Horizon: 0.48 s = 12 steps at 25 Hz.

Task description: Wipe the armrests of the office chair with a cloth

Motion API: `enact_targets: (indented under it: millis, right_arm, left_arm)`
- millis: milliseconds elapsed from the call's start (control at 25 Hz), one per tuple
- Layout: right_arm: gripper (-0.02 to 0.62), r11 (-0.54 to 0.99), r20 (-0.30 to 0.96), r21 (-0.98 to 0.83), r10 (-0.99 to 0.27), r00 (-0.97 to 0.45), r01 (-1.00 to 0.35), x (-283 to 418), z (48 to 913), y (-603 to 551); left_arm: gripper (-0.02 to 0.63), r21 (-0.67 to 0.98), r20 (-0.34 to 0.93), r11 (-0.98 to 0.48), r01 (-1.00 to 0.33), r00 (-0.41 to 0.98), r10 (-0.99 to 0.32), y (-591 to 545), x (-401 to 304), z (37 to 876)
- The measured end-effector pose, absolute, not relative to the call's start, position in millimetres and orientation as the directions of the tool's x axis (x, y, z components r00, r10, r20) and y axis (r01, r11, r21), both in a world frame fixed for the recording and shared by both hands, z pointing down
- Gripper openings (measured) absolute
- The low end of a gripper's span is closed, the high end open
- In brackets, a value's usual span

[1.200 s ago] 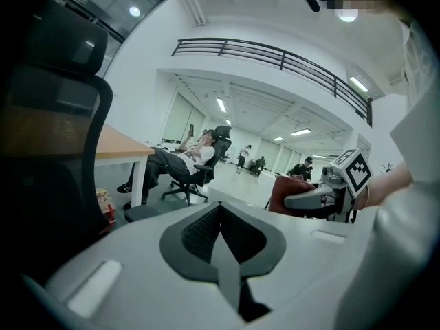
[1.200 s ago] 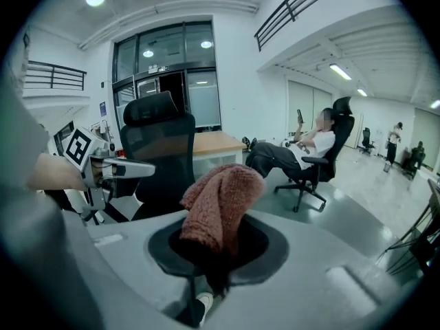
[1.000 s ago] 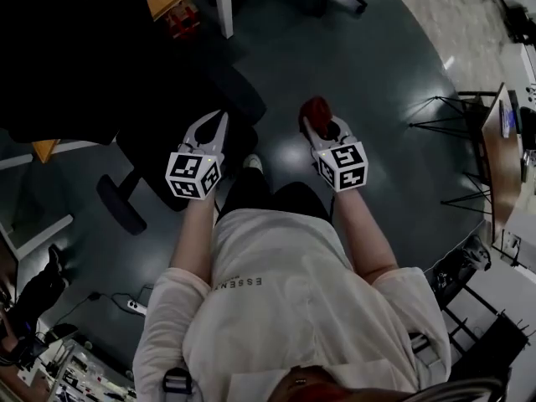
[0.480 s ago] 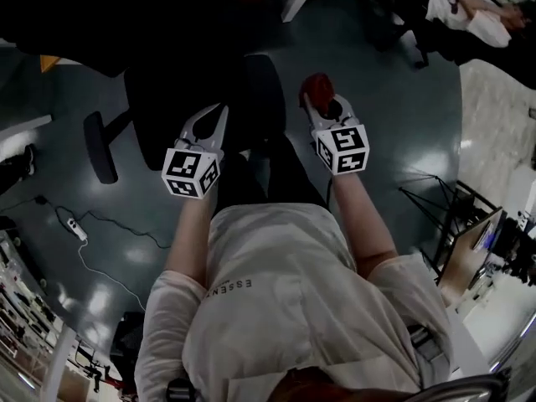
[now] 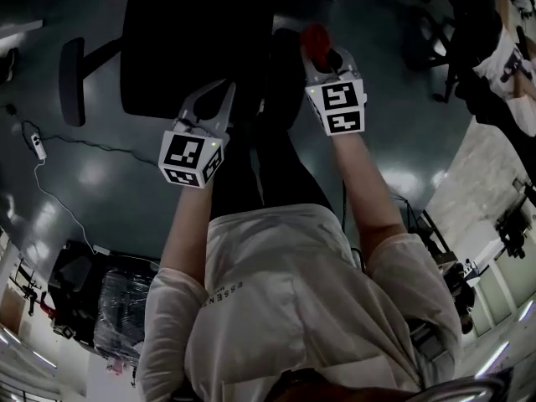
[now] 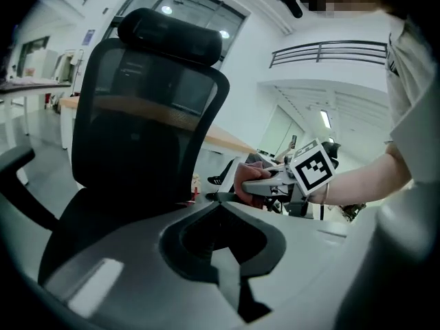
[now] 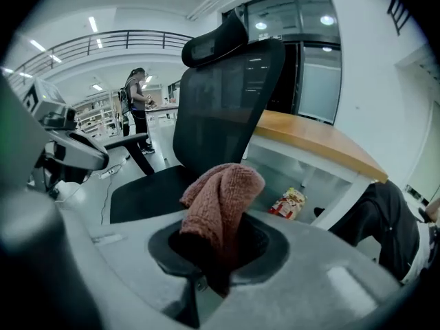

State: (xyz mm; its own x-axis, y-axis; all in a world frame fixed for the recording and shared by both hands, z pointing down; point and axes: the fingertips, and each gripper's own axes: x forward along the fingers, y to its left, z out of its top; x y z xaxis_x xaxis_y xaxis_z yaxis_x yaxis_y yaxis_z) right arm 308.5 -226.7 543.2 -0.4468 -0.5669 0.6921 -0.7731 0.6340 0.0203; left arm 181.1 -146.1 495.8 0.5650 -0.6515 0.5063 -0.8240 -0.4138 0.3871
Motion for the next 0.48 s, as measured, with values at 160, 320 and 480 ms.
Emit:
enact_targets:
  millis: [160,320,480]
  right_arm:
    - [0.054,0.664,0.698,0.048,-0.557,-0.451,-0.746,286,560,-234]
    - [0.055,0.669,0.699,0.063,-0.559,-0.446,-0.74,273,567,-235]
    - [0.055,0.691,0.709,0.068,-0.541,-0.452,-0.72,260,570,-226]
  left_arm:
    - [0.017,0.406,0.52,-0.381,-0.831,0.553,-0.651,-131,178,508]
    - [0.017,0.445,0.538,-0.349,-0.825,0.557,-0.633,-111,179,527]
    - [0.017,0.476,0.533,-0.342,-0.81,0.575,-0.621,-99,177,534]
